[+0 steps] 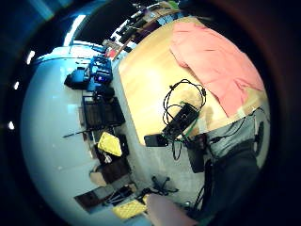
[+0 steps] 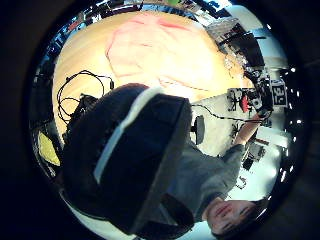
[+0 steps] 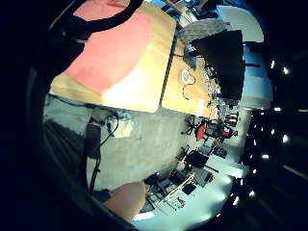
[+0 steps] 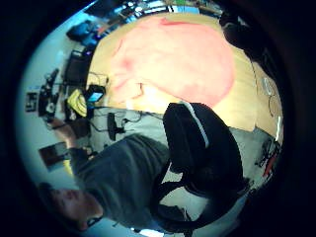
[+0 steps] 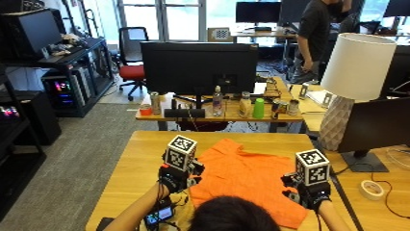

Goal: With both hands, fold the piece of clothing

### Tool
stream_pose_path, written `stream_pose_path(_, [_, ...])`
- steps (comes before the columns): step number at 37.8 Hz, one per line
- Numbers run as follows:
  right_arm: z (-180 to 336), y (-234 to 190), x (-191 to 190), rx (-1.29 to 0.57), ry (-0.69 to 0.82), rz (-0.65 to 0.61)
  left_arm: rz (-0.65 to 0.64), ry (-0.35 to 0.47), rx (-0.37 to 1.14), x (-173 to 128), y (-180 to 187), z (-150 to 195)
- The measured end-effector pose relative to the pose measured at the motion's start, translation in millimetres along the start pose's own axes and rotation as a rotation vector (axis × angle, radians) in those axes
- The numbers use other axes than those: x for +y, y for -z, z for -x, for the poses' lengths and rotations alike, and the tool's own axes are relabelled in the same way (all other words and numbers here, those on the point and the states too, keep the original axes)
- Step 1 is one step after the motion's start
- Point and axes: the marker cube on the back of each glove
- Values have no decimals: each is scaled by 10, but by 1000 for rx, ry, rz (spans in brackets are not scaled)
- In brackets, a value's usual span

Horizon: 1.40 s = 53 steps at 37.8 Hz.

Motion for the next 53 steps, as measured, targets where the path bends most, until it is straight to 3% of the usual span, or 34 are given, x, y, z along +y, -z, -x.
stream_pose_path(17, [-64, 5, -70, 1, -19, 22, 1, 8, 23, -152, -74, -18])
stream_pose_path(29, [-265, 216, 42, -41, -68, -51, -20, 25, 22, -218, -125, -44])
stream_pose_path(36, [-298, -46, -26, -37, -76, 20, 52, -30, -3, -325, -514, -287])
stream_pose_path(45, [-204, -639, -250, -48, -45, 88, 147, -136, 64, -626, -1383, -643])
stream_pose_path(53, [-183, -1122, -475, -82, -33, 110, 218, -127, 156, -780, -1886, -794])
